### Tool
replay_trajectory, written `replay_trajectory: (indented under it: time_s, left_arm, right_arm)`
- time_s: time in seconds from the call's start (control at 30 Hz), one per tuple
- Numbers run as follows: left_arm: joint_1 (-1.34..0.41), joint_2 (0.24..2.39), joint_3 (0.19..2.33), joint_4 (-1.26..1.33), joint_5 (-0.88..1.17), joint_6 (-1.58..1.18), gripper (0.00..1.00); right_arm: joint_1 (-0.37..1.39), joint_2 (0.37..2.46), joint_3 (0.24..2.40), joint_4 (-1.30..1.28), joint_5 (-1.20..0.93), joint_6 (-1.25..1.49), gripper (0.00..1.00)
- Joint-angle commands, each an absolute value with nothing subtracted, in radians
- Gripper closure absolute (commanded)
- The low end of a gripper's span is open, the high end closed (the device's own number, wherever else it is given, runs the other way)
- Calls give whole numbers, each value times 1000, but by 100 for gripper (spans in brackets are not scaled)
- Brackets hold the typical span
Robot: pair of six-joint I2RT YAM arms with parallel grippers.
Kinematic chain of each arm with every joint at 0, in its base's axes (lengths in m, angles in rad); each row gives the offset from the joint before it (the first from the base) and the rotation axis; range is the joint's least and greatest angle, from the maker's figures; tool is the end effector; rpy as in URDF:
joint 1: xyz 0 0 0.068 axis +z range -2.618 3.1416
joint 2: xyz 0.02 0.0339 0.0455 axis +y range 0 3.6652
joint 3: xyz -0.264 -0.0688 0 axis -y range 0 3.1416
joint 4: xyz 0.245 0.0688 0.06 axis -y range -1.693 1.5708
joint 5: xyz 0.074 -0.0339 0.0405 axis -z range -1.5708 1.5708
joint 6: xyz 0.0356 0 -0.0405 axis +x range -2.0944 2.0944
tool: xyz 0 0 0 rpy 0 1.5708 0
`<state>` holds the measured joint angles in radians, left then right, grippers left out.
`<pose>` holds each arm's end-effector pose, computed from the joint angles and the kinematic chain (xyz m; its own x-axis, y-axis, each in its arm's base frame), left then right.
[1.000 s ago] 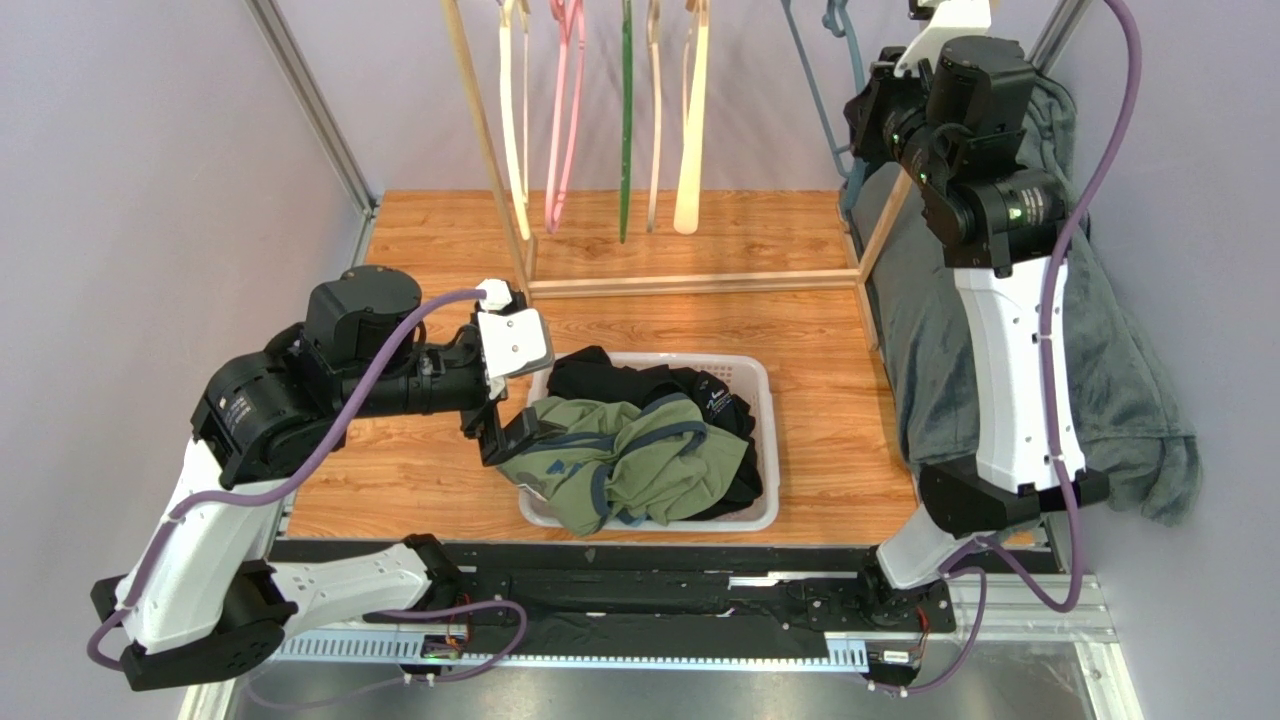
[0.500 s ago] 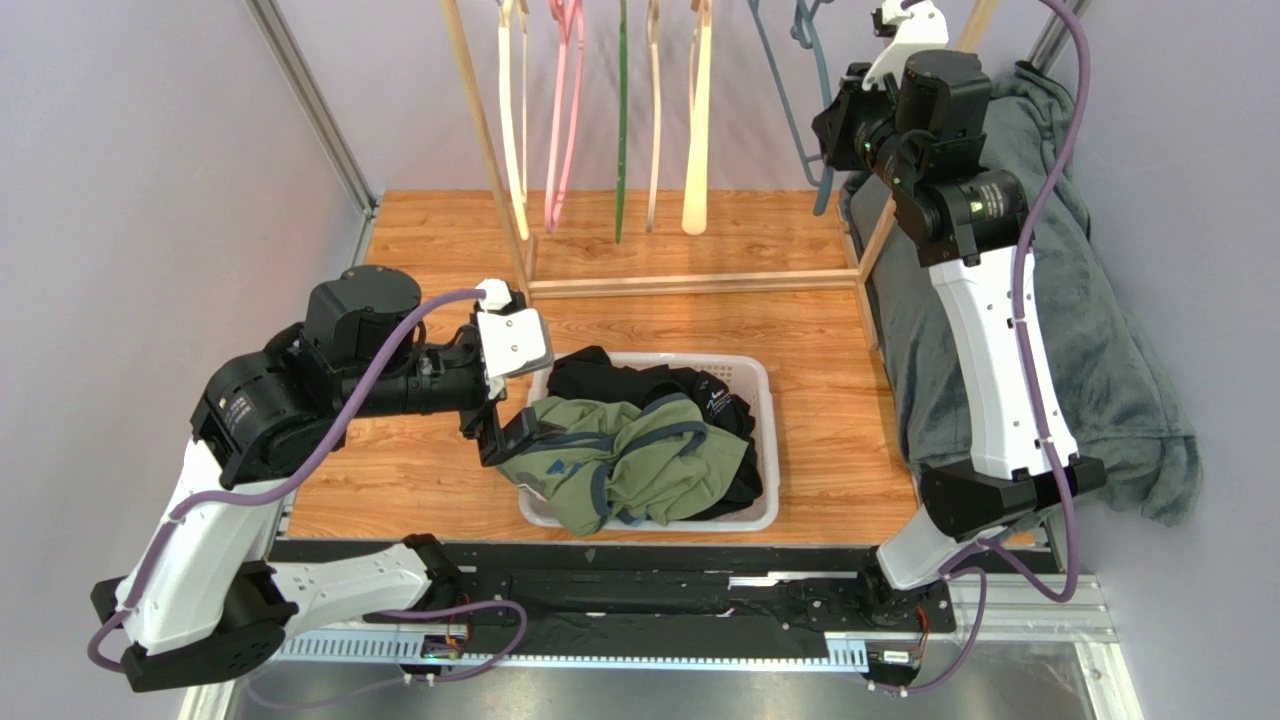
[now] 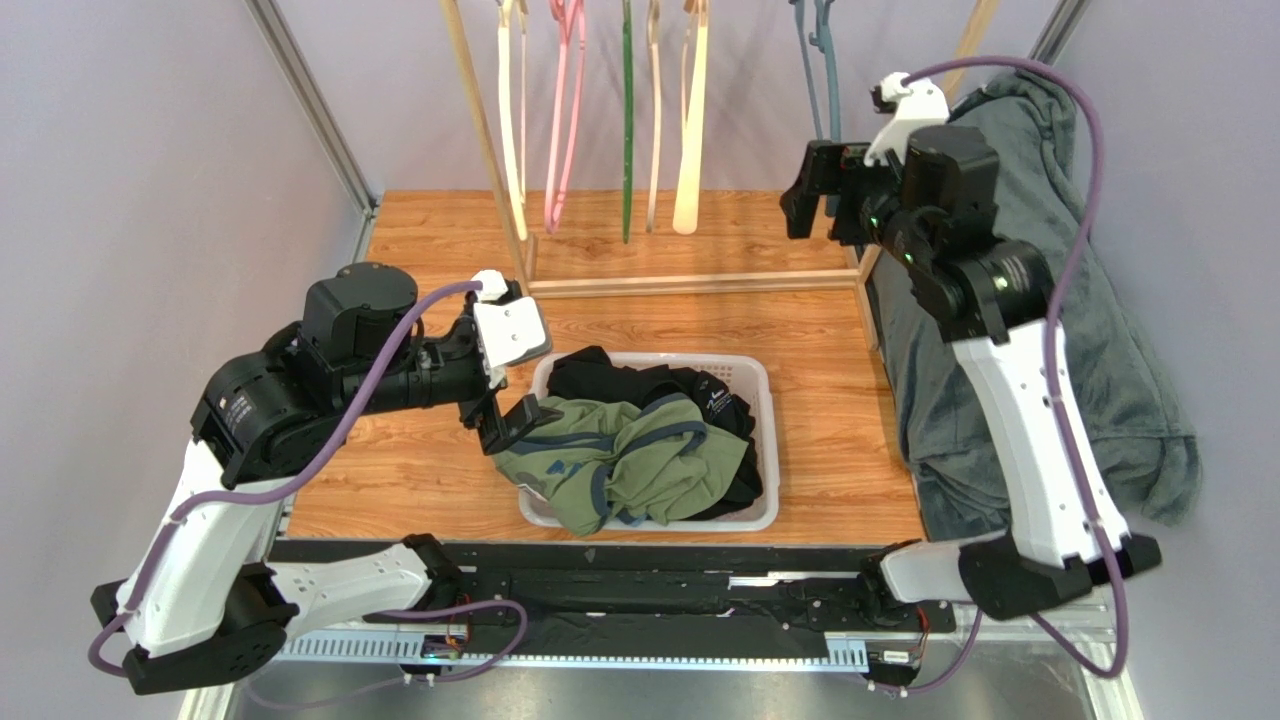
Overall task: Remove the tank top from the hanger
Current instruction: Reset both arms
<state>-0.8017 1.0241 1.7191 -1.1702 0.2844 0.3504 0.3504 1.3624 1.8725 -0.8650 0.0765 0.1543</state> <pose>0.0823 -0.0994 0.4925 -0.0026 0.4764 -0.8792 0.9200 0.3458 0.1847 0.2382 0.0841 0.5057 -0.3648 0.0298 -0.9306 -0.2215 0.9680 0.1179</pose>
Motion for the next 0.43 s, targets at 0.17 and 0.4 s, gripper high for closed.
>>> replay_trajectory:
  time_s: [0.17, 0.4]
  left_arm:
    - [-759, 991, 1677, -1118, 247, 364, 1]
    - [-727, 959, 1623, -1106, 252, 357, 1]
  right_arm:
    - [428, 1080, 1688, -917, 86, 196, 0]
    - [431, 950, 1573, -959, 52, 199, 0]
